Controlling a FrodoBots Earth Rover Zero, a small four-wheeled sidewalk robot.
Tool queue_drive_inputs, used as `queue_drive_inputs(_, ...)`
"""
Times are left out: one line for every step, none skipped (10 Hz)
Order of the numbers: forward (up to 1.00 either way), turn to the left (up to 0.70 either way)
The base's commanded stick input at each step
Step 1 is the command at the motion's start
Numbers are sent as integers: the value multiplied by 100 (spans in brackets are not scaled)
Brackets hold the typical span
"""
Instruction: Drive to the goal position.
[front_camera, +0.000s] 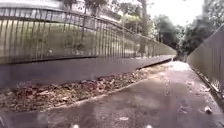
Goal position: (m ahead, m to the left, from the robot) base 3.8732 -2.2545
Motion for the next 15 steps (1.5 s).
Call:
queue_drive_inputs(0, -100)
queue_drive_inputs(0, -100)
queue_drive_inputs(0, -100)
queue_drive_inputs(0, -100)
queue_drive_inputs(0, -100)
queue_drive_inputs(0, -100)
queue_drive_inputs(0, -100)
queue_drive_inputs(0, -100)
queue_drive_inputs(0, -100)
queue_drive_inputs(0, -100)
queue_drive_inputs(0, 0)
queue_drive_inputs(0, 0)
queue_drive_inputs(0, 0)
queue_drive_inputs(0, 0)
queue_drive_inputs(0, 0)
